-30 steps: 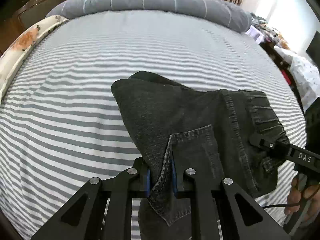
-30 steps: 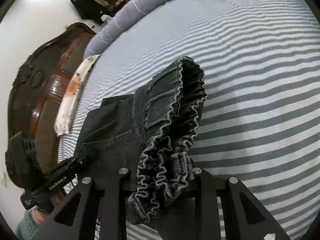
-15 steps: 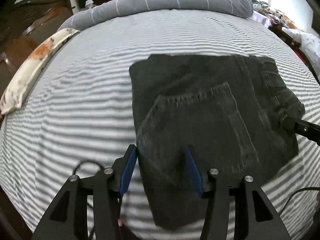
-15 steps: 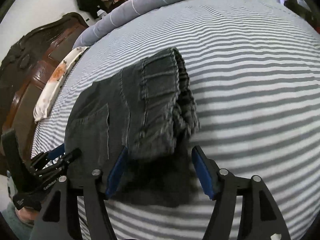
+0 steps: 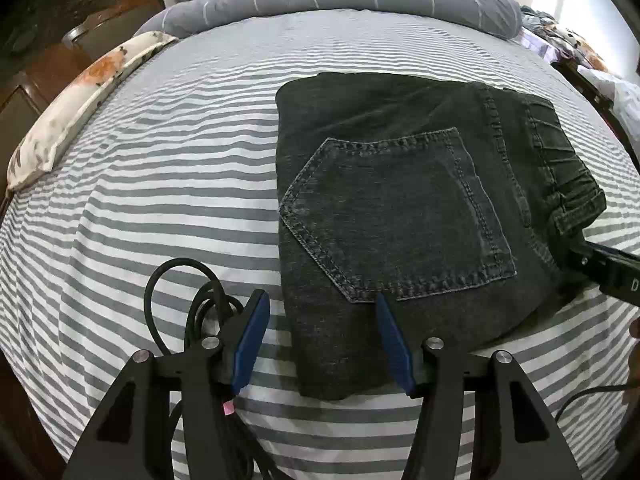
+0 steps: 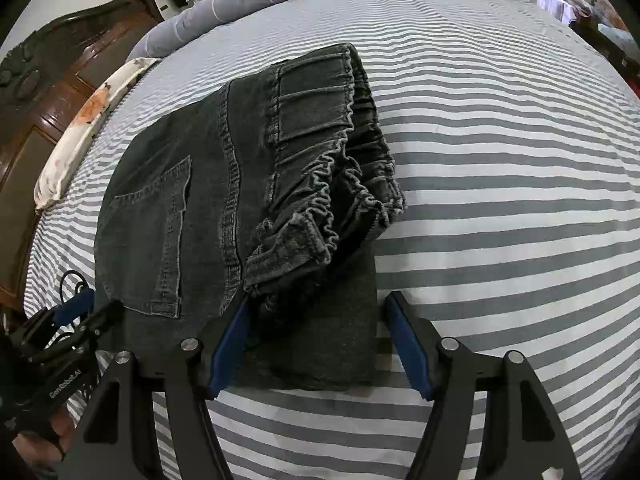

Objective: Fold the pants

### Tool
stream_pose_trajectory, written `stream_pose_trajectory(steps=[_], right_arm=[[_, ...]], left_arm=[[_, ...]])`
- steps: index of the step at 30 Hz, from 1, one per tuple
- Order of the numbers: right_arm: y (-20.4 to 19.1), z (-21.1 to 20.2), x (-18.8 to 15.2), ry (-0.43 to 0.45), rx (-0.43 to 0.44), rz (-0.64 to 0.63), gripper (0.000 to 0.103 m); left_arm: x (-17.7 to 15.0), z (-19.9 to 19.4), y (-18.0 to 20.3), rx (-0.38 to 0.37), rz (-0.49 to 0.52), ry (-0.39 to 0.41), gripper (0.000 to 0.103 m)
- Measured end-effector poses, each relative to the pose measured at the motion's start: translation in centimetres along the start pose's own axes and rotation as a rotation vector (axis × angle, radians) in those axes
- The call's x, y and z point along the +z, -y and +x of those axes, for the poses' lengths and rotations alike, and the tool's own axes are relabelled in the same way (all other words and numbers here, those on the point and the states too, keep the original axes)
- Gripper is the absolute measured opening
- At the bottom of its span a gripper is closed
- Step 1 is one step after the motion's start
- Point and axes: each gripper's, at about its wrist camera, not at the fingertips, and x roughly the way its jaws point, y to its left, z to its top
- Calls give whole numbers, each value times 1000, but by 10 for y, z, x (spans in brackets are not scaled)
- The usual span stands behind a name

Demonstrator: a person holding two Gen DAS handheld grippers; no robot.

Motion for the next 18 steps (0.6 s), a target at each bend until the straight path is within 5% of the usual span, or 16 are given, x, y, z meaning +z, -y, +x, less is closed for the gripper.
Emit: stream_pose_trajectory(steps=[7,18], right_arm=[[-15,-25,-1,33,-22,-14,69],[-58,-107,-20,147,-43,-106,92]], left_arm=[[-3,-20,1,0,-13,-13,58],[-19,-100,-1,3,-39,65,69]])
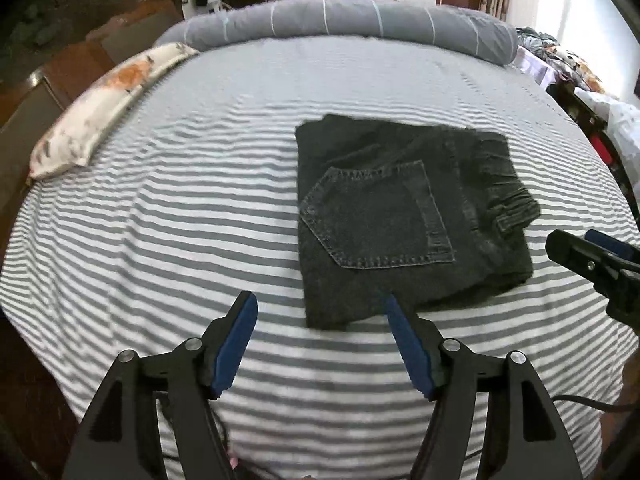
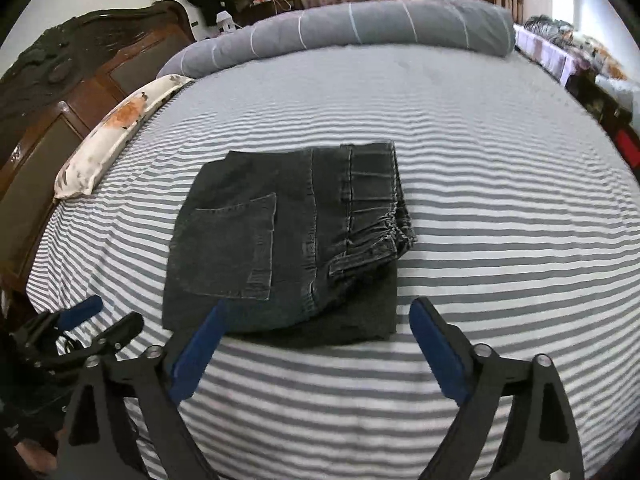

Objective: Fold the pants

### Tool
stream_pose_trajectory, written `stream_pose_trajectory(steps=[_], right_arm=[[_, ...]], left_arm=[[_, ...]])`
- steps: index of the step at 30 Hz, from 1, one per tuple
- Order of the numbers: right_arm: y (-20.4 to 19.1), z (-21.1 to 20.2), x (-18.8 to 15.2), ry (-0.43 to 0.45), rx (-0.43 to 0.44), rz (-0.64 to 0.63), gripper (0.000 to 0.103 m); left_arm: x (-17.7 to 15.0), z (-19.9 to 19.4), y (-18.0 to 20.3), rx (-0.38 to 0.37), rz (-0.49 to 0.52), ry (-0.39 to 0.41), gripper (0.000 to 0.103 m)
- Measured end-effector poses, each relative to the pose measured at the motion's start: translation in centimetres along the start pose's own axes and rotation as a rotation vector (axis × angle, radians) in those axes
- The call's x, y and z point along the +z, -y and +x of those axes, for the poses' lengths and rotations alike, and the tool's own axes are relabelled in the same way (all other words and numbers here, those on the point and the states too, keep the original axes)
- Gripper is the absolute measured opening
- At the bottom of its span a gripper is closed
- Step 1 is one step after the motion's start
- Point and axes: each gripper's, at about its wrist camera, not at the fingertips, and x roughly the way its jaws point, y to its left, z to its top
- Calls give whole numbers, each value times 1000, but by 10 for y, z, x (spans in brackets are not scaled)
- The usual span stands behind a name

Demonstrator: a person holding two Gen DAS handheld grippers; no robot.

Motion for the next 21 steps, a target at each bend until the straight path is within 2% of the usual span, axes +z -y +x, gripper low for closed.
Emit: stream_pose_trajectory(steps=[3,9,14,18,21], right_arm=[[-7,-20,-6,10,-46,-11,95],[-17,-52,-22,65,-61,-4,98],[-21,-75,-39,85,-68,-9,99],[-35,-86,-51,110,-109,-81,100],[-45,-95,-60,115,-106,-117,101]], left_arm=[[-6,-27,2,14,6,38,71],[-17,-72,4,57,0,109,77],[-30,-97,1,48,-32,124,78],[-40,-105,4,56,-25,115,78],[-48,-110,4,50,-37,110,78]])
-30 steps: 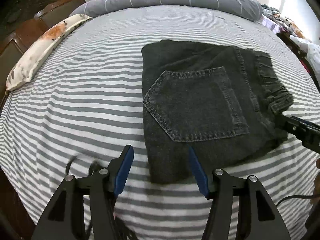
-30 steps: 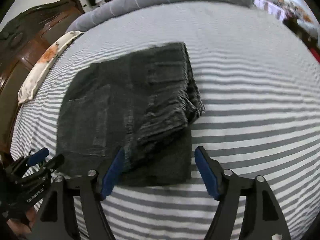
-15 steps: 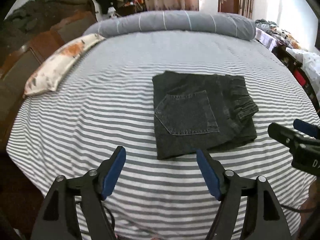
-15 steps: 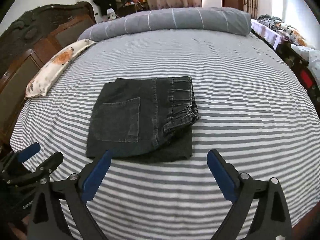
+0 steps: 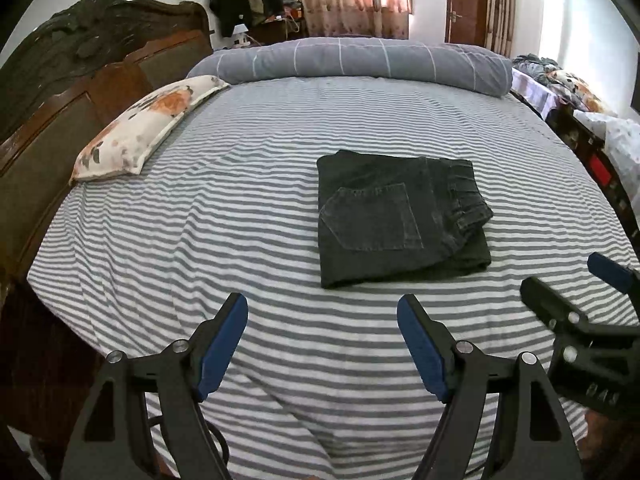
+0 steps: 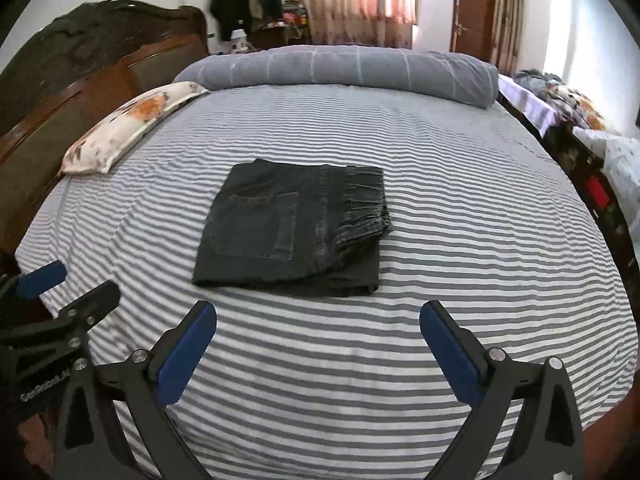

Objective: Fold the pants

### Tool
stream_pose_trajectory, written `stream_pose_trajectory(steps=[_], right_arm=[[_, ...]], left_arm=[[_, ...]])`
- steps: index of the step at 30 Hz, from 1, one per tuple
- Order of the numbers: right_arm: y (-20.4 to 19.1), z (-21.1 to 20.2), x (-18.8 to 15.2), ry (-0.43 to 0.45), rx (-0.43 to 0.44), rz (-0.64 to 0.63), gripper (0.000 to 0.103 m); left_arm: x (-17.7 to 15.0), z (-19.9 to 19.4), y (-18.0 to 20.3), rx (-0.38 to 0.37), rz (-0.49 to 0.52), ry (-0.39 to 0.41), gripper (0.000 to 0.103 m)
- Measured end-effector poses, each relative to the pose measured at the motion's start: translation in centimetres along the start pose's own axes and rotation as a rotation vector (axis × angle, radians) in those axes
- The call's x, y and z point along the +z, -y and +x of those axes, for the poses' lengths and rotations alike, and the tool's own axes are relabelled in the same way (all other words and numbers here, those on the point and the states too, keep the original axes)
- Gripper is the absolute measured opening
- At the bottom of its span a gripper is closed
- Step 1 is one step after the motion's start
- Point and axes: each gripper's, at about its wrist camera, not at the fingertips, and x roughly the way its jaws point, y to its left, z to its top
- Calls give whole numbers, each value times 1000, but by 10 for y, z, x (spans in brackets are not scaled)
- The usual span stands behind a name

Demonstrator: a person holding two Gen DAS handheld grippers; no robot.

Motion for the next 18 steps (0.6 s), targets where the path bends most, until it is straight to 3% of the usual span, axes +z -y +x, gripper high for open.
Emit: stream_pose_trajectory(steps=[18], right_arm=[[-4,-18,-18,8,-18,4,101]], left_arm=[[-25,-13,7,21,17,6,77]])
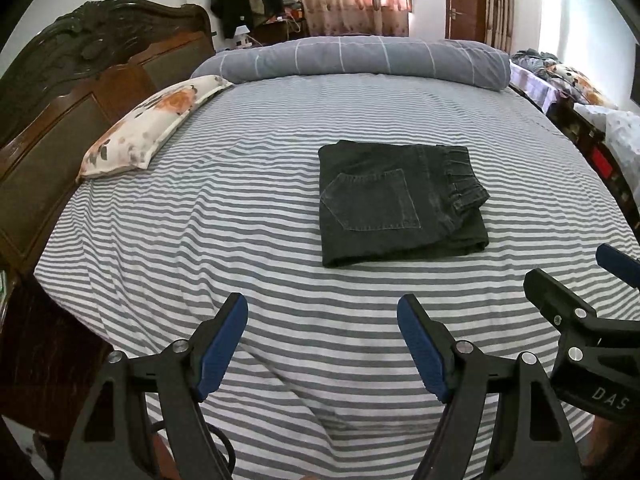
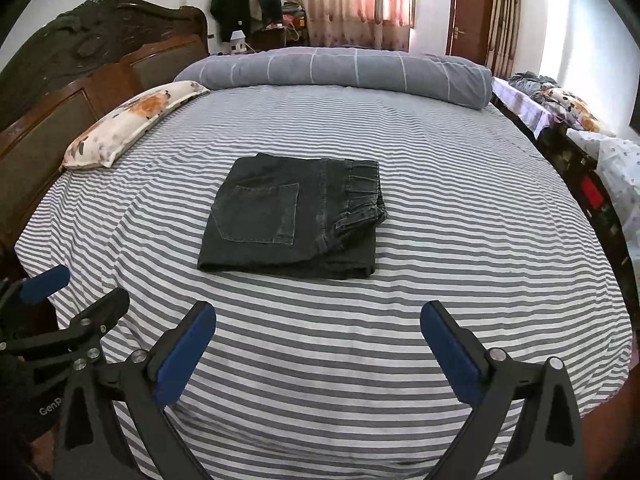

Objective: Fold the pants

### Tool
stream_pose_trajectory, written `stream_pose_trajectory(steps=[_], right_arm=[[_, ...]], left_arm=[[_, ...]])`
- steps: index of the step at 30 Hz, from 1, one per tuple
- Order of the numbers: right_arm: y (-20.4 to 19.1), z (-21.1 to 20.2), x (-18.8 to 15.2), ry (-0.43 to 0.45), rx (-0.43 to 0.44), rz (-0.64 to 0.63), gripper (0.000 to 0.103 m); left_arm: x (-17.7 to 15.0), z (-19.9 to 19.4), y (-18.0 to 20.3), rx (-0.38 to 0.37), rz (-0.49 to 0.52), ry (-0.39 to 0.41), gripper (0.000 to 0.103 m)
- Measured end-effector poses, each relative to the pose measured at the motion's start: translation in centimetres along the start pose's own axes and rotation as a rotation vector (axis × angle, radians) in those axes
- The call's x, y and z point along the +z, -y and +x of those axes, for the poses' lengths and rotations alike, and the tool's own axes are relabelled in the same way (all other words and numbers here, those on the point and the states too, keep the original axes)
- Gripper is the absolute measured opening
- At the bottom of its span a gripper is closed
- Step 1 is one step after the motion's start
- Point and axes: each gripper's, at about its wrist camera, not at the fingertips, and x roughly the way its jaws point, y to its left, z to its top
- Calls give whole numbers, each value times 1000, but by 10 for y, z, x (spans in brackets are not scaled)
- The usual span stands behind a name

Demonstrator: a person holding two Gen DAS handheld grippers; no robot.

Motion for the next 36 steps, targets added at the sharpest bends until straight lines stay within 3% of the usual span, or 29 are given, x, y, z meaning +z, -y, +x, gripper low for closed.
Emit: stream_pose_trajectory(steps=[36], right_arm=[[10,15,-10,-58,7,16,101]], left_arm=[[-4,17,7,-15,22,-13,77]])
